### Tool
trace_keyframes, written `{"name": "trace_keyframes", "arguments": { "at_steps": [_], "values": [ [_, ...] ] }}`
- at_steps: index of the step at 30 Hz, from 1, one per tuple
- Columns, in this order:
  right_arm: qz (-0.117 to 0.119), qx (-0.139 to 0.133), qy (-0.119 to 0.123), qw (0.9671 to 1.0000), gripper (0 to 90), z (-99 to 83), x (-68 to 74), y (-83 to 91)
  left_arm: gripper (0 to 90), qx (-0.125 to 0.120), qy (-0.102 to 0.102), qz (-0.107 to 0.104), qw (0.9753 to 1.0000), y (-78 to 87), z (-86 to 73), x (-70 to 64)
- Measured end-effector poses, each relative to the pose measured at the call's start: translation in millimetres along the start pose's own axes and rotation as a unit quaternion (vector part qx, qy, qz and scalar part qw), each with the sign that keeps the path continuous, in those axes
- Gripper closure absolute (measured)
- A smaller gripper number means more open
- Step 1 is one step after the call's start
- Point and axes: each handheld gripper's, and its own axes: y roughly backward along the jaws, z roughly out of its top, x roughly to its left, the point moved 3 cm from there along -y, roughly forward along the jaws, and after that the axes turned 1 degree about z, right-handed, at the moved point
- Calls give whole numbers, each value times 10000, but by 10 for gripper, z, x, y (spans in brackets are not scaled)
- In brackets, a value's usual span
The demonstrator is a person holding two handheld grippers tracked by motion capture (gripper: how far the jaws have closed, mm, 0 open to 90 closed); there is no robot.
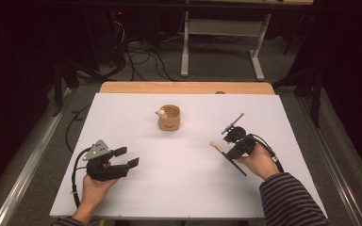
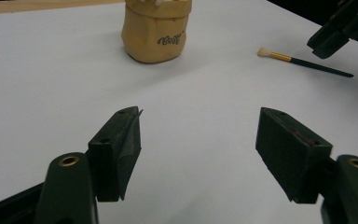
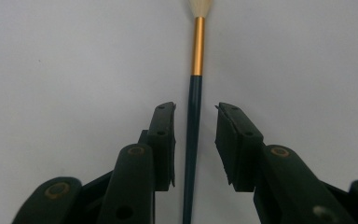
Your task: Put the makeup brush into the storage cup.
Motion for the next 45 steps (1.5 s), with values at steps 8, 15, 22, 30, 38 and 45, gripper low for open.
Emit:
{"name": "trace_keyframes", "arguments": {
  "at_steps": [8, 15, 22, 30, 38, 45],
  "values": [
    [-28, 262, 21, 9997, 721, -10, 18, -66, 314, 15, -8, 0, 10000, -2, -3, -2],
    [13, 373, -12, 9993, 741, -1, -7, -144, 314, 14, -11, 5, 10000, -2, -2, -3],
    [24, 452, -40, 9990, 771, -18, 4, -193, 315, 12, 4, 0, 10000, -5, -4, -1],
    [21, 501, 7, 9987, 822, -16, 11, -207, 315, 17, -9, 12, 10000, -5, -4, -4],
    [77, 480, -32, 9988, 850, -28, 5, -208, 315, 24, -5, 6, 10000, -9, -5, -4],
    [101, 374, -32, 9992, 855, -34, 22, -192, 316, 20, -2, 6, 10000, -5, -7, -7]
  ]
}}
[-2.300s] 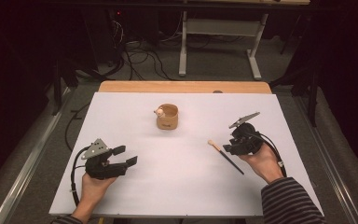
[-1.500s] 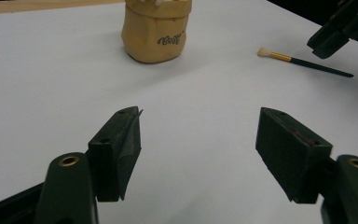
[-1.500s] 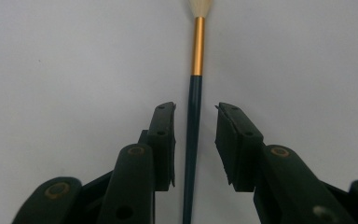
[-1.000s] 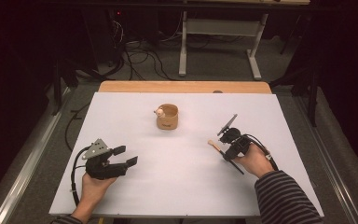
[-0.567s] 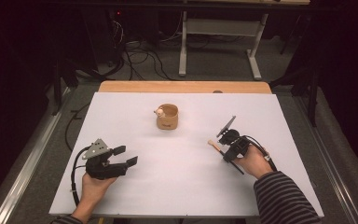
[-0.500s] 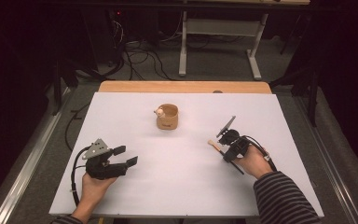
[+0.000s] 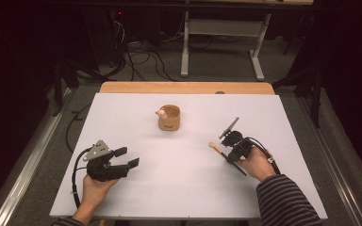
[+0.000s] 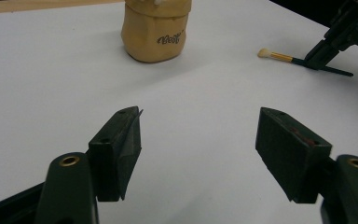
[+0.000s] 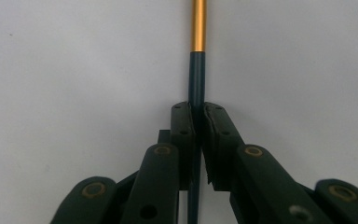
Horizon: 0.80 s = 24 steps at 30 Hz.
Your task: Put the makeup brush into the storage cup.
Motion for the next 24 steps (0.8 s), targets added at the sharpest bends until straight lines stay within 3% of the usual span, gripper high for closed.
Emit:
{"name": "trace_keyframes", "arguments": {
  "at_steps": [12, 20, 24],
  "values": [
    [97, -361, 53, 9993, 855, -64, 30, 56, 320, -20, 29, -53, 10000, -1, 2, 0],
    [212, -723, 76, 9971, 855, -119, 104, 199, 320, 21, -4, -65, 10000, -11, -3, -8],
    [323, -994, 71, 9945, 855, -145, 119, 242, 320, -10, -8, -68, 10000, -4, -2, -4]
  ]
}}
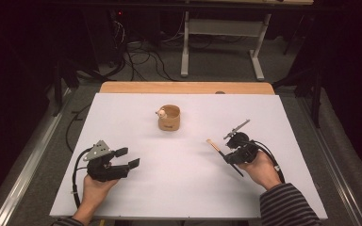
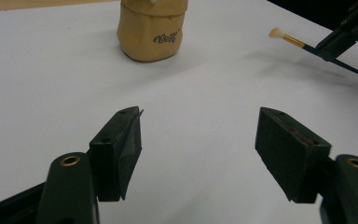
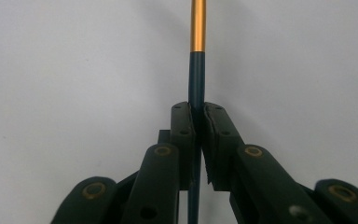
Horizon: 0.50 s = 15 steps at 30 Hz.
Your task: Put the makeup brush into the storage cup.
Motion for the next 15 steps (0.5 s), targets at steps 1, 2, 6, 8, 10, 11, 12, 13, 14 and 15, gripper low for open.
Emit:
{"name": "trace_keyframes", "arguments": {
  "at_steps": [1, 2, 6, 8, 10, 11, 12, 13, 14, 15],
  "values": [
    [34, -77, -27, 10000, 855, -7, 6, 15, 328, -17, -47, 15, 10000, 3, 1, -6],
    [51, -122, -11, 9999, 855, -15, 7, 37, 331, -57, -64, 41, 10000, 5, 4, -15],
    [166, -499, -82, 9986, 855, -54, 28, 107, 318, -149, -55, 38, 9999, 32, 14, -11],
    [223, -651, -110, 9976, 855, -83, 33, 126, 310, -139, -23, 19, 9999, 26, 13, -5],
    [240, -767, -121, 9967, 855, -108, 41, 136, 306, -127, -42, 16, 9999, 17, 13, -15],
    [242, -816, -152, 9963, 856, -119, 49, 142, 306, -119, -71, 16, 9999, 17, 14, -22],
    [269, -881, -155, 9956, 855, -128, 52, 147, 306, -130, -86, 10, 9999, 18, 15, -30],
    [291, -935, -185, 9950, 856, -136, 58, 154, 308, -153, -101, 6, 9998, 19, 16, -35],
    [303, -963, -193, 9947, 855, -146, 67, 163, 310, -159, -124, -1, 9998, 21, 15, -35],
    [328, -1014, -176, 9942, 855, -153, 72, 170, 312, -164, -139, -22, 9998, 21, 15, -36]
  ]
}}
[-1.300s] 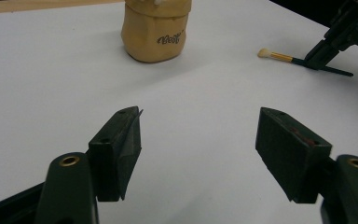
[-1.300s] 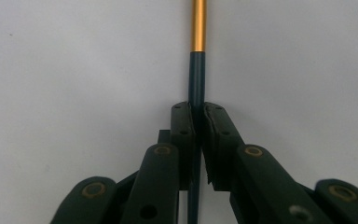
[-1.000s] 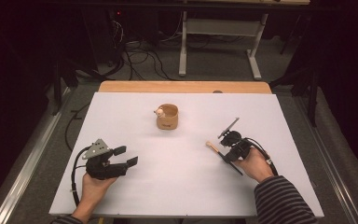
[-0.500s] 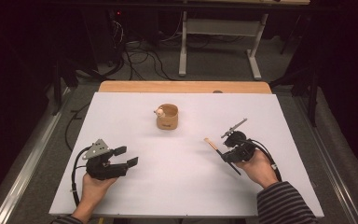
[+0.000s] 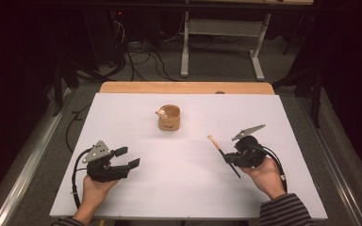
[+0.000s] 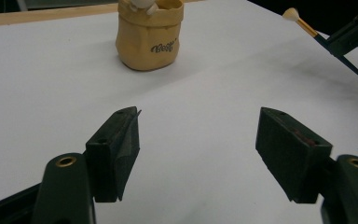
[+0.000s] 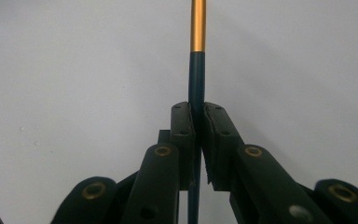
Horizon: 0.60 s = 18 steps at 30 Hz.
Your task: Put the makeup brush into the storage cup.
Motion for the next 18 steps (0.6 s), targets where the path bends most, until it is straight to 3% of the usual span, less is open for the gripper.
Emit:
{"name": "trace_keyframes", "arguments": {
  "at_steps": [3, 5, 11, 18],
  "values": [
    [62, -154, 2, 9999, 855, -17, 36, 26, 324, -111, -109, -139, 9998, 3, 7, -19],
    [95, -248, -12, 9996, 855, -27, 64, 43, 313, -193, -159, -93, 9996, 20, 20, -36],
    [252, -638, 50, 9976, 855, -24, 151, 70, 316, -152, -15, -73, 9999, 23, 20, -19],
    [315, -839, -2, 9960, 855, -54, 154, 62, 309, -78, 263, -100, 9996, 1, 3, 26]
  ]
}}
